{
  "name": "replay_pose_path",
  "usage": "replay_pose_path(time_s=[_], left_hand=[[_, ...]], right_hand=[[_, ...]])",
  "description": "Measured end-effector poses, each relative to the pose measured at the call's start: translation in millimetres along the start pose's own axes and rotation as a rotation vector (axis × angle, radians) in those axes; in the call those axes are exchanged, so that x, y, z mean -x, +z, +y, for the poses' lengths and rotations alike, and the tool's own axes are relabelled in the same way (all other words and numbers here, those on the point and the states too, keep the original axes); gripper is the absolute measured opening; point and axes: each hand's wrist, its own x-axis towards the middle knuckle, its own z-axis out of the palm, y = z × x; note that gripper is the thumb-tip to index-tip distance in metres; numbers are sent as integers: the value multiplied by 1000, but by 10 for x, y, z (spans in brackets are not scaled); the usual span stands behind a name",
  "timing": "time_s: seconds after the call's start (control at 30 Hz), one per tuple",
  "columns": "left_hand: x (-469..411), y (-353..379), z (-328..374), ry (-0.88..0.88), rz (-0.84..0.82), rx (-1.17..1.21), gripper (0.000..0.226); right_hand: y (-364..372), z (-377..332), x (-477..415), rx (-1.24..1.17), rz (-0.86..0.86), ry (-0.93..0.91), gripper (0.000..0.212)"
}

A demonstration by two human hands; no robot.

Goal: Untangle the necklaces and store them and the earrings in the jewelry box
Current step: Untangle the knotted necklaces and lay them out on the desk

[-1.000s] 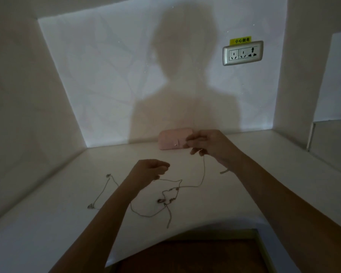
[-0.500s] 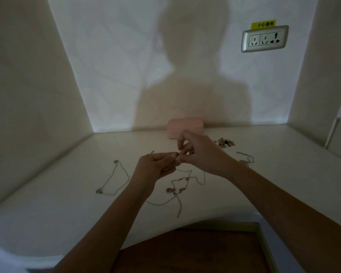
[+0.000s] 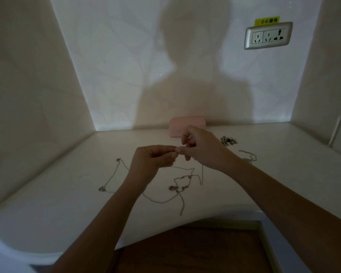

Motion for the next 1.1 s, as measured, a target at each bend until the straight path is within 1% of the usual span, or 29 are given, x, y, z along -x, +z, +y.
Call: replay_pose_path(time_s=[0.03,0.1,0.13,0.17,0.2,0.27,0.33,0.37,0.4,0.47,0.57,0.63,0.7,0.8,0.9,0.93,1.0,1.03,1.1], left_hand=[[-24,-15,10,-8,18,2,12],[-82,-45,19,-36,70,24,12],[-116,-62,18,-55,98,43,12],[-151,-80,16,-74,124,63,12],[-186,-96,9,-92,145,81,12],[-262,-128,-6,-120,179,114,12],[-332,-162,-13,-139,214,146,13],[-364,-177,-14,-146,231,165,14],[-395,-190,-12,-152,245,182,15],[-441,-214,-6,-156,269,210,18],[-477,-229,4,-154,302,254,19],[-480,-229,6,-156,316,274,19],[-470,-224,-4,-163,317,279,20],[-451,-212,-26,-175,317,302,20],[-435,-193,-38,-188,331,346,19],[-432,-188,-39,-193,337,358,20],[-428,-181,-28,-198,338,367,19],[-429,-184,-17,-194,333,363,19],[-445,-208,17,-163,314,353,18]], right_hand=[[3,10,6,25,33,-30,19],[16,49,56,129,122,-150,18],[26,74,95,163,138,-213,19],[41,109,150,176,106,-253,18],[61,149,218,173,24,-275,15],[134,262,382,191,-220,-279,7],[208,386,559,217,-418,-243,22],[235,453,636,219,-481,-225,30],[251,520,702,222,-508,-224,36],[267,629,793,206,-467,-242,37],[322,727,891,103,-288,-303,30],[369,748,954,69,-192,-339,33],[409,768,1006,80,-134,-389,33],[480,815,1067,157,-27,-496,24],[553,841,1113,184,25,-526,25],[560,834,1111,153,10,-491,26],[521,774,1068,28,-16,-337,26],[482,732,1025,-46,-22,-246,23],[357,594,898,-249,-19,-87,10]])
